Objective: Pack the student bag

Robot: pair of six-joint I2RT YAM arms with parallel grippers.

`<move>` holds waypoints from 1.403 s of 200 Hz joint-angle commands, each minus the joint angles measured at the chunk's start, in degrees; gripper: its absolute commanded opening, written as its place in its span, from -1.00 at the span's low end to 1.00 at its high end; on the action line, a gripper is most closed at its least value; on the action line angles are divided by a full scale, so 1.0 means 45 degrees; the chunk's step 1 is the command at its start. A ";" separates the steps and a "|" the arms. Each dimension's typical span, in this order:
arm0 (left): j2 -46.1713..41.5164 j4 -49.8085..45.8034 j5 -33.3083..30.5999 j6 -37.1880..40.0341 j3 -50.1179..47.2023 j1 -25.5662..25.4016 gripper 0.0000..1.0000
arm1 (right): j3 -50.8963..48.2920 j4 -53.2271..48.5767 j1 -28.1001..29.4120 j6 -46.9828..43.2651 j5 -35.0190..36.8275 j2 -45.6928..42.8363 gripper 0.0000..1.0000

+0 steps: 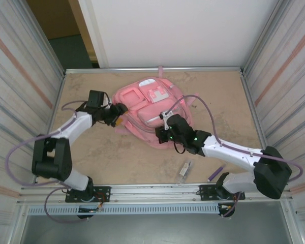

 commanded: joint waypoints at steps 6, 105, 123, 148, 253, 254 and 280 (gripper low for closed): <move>-0.1903 -0.0927 -0.1394 -0.0480 -0.1091 -0.1149 0.38 | 0.1247 0.1949 0.0329 -0.0799 -0.1117 0.1146 -1.00; -0.1130 0.1235 -0.2564 -0.1574 -0.1533 -0.1625 -0.87 | 0.2124 0.1980 0.1382 -0.0829 -0.1002 0.2737 -1.00; -0.1350 0.1062 -0.2562 -0.1031 -0.1441 -0.1333 -1.00 | 0.1431 0.1025 0.1132 -0.1251 -0.0426 0.2029 -1.00; -0.1255 0.1265 -0.1790 -0.0778 -0.1579 -0.0578 -1.00 | -0.0013 0.0074 0.0222 -0.1516 0.0080 0.0702 -1.00; 0.2992 0.0681 0.0096 0.1487 0.3285 0.0666 -0.28 | -0.0497 0.0383 -0.0224 -0.3474 -0.1111 -0.0650 -1.00; 0.3009 0.0665 0.0084 0.1466 0.3353 0.0669 -0.27 | -0.0497 0.0383 -0.0224 -0.3474 -0.1111 -0.0650 -1.00; 0.2055 0.0255 -0.0942 0.1443 0.3301 0.0797 -0.04 | 0.1093 0.1302 0.0109 -0.3010 -0.1515 0.1254 -1.00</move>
